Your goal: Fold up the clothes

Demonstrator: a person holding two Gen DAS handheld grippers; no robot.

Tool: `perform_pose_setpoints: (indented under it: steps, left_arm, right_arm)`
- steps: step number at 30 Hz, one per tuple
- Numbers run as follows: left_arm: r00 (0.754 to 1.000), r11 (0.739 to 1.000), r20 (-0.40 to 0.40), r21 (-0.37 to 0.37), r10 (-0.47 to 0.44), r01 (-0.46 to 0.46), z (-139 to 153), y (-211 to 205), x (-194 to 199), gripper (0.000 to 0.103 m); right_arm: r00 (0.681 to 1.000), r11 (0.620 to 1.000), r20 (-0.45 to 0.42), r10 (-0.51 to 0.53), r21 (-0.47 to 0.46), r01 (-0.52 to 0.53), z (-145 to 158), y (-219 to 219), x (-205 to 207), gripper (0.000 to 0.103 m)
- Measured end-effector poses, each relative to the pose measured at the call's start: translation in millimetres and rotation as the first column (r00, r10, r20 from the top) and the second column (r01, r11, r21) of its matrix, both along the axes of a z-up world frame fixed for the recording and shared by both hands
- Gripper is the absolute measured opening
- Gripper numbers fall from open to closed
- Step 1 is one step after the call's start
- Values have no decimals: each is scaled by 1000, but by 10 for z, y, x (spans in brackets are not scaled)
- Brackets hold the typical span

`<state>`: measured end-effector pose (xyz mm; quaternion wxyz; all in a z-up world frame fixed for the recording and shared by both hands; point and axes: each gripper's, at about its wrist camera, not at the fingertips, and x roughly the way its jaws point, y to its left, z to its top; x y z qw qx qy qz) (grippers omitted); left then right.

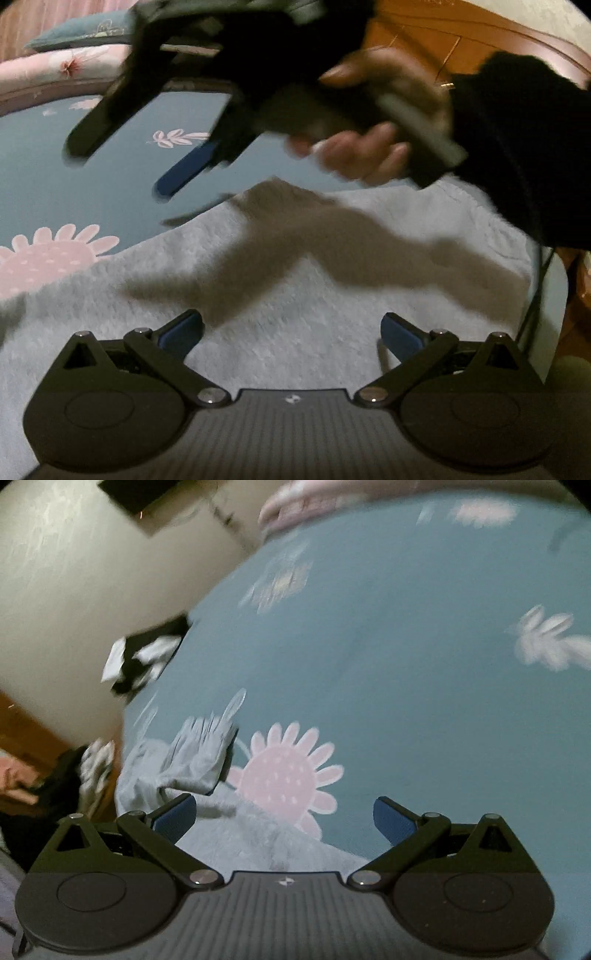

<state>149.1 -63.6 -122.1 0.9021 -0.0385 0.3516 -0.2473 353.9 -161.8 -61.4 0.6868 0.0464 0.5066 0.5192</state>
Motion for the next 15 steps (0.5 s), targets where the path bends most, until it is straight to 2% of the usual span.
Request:
perform_pose_setpoints:
  steps: [1, 4, 7, 15]
  left_arm:
    - [1000, 1000, -7, -11, -1, 1, 3, 12, 28, 102]
    - [1000, 999, -25, -43, -7, 6, 7, 66, 59, 102]
    - [999, 999, -29, -48, -15, 13, 11, 74, 79, 102]
    - [1000, 1000, -24, -26, -7, 7, 17, 8, 110, 102]
  right_arm:
    - [999, 999, -35, 36, -8, -36, -85, 100, 61, 103]
    - [989, 990, -66, 130, -51, -133, -235, 226, -12, 103]
    - [982, 980, -43, 185, -67, -187, -180, 178, -233, 103]
    - [983, 983, 48, 175, -61, -172, 113, -106, -700, 103]
